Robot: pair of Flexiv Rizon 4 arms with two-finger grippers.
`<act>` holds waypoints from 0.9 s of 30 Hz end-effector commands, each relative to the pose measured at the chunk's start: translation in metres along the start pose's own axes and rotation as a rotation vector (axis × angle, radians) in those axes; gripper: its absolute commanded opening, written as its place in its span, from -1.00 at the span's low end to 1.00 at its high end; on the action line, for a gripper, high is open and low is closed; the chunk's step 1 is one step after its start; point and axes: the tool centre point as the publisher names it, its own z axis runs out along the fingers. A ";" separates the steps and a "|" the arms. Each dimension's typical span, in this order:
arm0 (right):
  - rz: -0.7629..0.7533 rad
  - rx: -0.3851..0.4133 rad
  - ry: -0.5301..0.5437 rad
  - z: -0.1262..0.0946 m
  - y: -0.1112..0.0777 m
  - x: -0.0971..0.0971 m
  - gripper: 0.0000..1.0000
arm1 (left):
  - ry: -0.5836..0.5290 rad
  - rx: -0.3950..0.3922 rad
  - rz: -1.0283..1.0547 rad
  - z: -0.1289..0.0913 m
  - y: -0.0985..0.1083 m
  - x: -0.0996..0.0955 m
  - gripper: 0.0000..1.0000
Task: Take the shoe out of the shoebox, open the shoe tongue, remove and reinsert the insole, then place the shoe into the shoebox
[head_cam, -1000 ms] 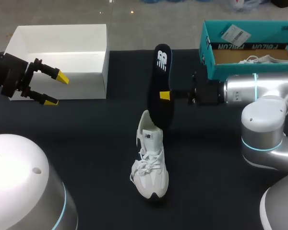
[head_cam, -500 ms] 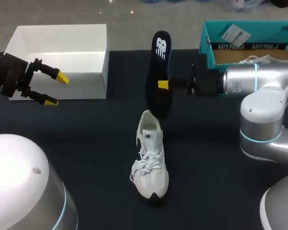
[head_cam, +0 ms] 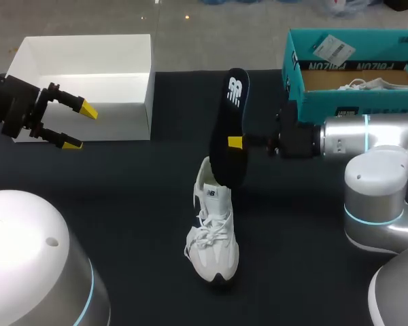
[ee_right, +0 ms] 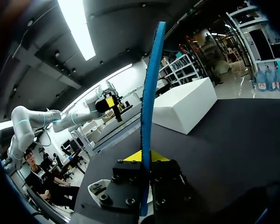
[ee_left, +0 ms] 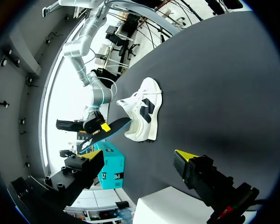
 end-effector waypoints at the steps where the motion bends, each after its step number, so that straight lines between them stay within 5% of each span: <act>1: -0.025 -0.008 0.008 0.005 0.010 0.002 -1.00 | 0.004 -0.002 0.000 0.000 -0.001 0.000 1.00; 12: -0.130 -0.026 0.065 0.031 0.052 0.006 -1.00 | 0.004 -0.002 0.000 0.000 -0.001 0.000 1.00; 27: -0.177 -0.038 0.137 0.043 0.024 -0.003 -1.00 | 0.004 -0.002 0.000 0.000 -0.001 0.000 1.00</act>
